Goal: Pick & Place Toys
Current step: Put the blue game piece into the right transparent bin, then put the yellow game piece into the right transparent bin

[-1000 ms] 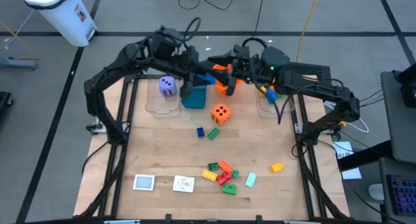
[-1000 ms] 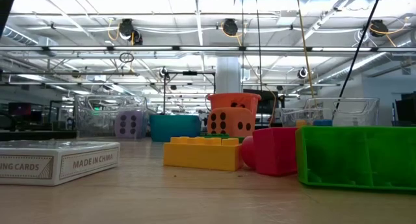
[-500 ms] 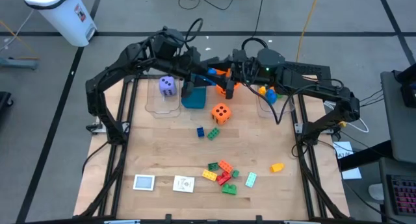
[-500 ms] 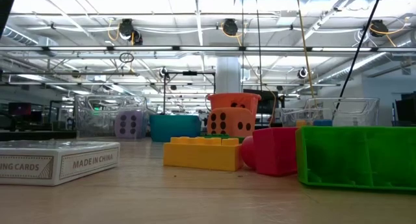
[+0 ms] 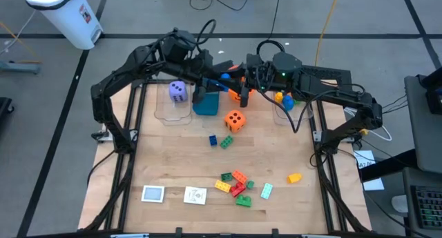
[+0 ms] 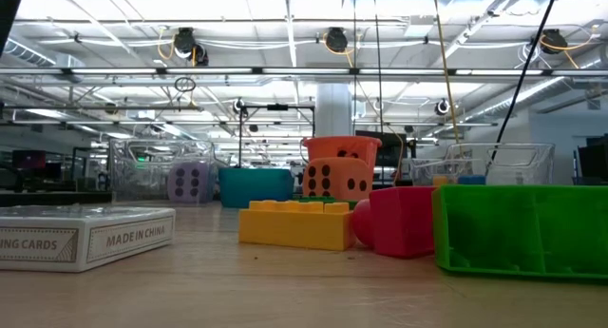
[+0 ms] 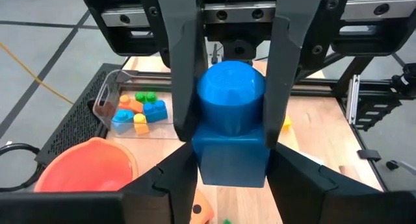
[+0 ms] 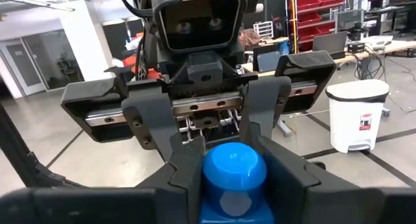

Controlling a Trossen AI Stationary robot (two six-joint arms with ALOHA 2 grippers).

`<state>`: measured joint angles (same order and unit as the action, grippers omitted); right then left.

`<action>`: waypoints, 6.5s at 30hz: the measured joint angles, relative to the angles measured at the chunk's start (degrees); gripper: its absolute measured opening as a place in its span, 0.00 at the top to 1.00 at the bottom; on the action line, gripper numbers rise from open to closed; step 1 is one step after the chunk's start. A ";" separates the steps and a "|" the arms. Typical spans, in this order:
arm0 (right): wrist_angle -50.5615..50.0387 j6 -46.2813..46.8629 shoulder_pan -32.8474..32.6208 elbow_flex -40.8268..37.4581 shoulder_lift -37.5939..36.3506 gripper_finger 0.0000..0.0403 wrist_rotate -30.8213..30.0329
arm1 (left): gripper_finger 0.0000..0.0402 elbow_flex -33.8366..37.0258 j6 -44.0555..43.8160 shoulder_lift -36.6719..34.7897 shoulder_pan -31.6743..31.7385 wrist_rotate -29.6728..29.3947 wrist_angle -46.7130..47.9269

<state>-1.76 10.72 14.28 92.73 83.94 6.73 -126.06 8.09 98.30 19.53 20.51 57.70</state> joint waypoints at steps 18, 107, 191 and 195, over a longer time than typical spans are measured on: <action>0.04 -1.35 1.98 0.00 -2.96 0.72 0.49 | 0.39 0.00 1.14 -2.41 0.84 -2.21 -0.65; 18.69 20.15 20.28 -75.06 -22.26 0.73 -32.00 | 0.36 31.89 -12.76 -16.94 -2.21 -3.06 -21.08; 2.10 29.69 -33.14 -29.14 -17.37 0.66 -10.03 | 0.36 58.00 -29.33 -37.20 -29.34 -11.94 -31.53; -19.52 29.11 -38.75 -20.88 -15.20 0.66 -11.52 | 0.36 58.10 -29.68 -37.18 -30.68 -16.39 -35.21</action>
<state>-21.27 39.83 -24.47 71.84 68.74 -4.79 -67.96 -21.58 61.12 -11.15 4.12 22.49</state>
